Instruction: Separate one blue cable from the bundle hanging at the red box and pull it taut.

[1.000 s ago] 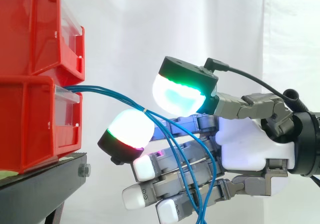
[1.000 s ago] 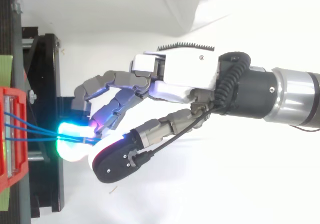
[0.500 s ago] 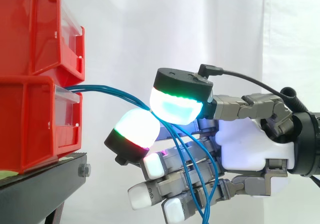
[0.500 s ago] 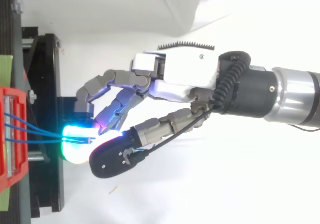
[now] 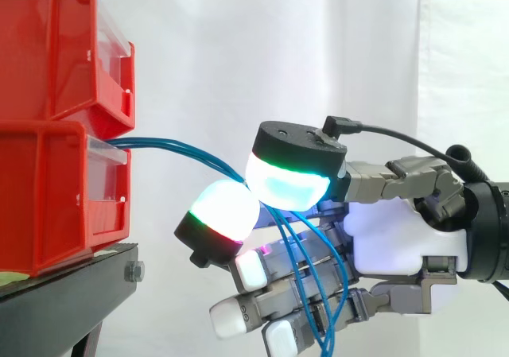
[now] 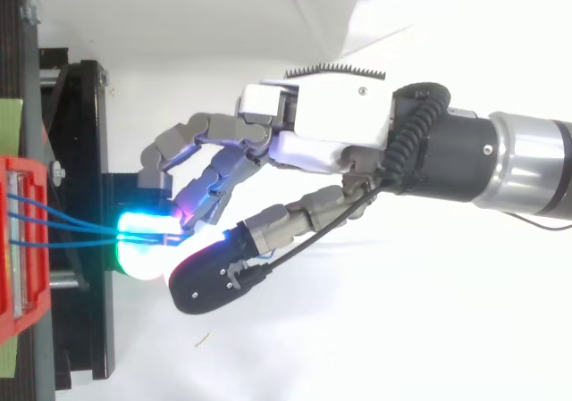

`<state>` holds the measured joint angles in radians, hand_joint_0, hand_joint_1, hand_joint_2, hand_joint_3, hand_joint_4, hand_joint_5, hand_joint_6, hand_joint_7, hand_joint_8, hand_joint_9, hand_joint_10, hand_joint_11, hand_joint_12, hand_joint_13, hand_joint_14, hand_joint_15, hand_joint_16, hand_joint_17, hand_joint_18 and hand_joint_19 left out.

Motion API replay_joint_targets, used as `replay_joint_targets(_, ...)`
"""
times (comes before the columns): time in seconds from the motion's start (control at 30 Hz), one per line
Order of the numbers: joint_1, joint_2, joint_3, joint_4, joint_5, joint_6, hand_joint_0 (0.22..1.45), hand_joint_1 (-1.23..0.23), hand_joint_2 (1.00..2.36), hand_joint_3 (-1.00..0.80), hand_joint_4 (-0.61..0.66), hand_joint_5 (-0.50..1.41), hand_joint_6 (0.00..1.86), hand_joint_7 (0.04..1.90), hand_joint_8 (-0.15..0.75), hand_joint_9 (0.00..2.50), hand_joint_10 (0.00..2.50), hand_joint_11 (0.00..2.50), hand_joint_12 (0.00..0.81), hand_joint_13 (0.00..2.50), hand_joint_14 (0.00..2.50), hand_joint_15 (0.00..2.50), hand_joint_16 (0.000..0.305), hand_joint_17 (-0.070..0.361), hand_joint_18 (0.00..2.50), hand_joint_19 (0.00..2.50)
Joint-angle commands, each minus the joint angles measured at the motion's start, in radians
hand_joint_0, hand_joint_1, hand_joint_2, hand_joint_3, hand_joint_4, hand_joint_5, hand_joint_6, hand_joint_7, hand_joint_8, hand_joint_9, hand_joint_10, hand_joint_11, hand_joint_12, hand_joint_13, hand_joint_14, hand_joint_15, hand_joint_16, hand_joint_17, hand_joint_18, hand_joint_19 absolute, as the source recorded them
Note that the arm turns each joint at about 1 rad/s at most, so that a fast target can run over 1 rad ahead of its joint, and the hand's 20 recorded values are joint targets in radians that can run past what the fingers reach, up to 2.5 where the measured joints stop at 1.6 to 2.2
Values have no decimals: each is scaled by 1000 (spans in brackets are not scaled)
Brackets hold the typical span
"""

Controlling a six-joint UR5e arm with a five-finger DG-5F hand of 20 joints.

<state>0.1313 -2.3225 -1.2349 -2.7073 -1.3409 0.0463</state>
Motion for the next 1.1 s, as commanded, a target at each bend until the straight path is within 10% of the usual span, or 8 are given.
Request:
replay_joint_targets(0.0, -7, 0, 3, -20, -3, 0, 644, -830, 1010, -320, 130, -173, 914, 938, 326, 852, 17, 699, 368, 770, 12, 330, 41, 93, 753, 556)
replay_joint_targets(0.4, -22, 51, 46, -250, -38, -105, 623, -738, 1003, -451, 152, -156, 903, 990, 329, 903, 18, 700, 363, 792, 12, 338, 40, 91, 774, 574)
replay_joint_targets(1.07, -22, 71, 46, -238, 2, -122, 616, -720, 1011, -311, 138, -131, 876, 1095, 339, 938, 17, 689, 370, 814, 13, 347, 42, 94, 797, 592)
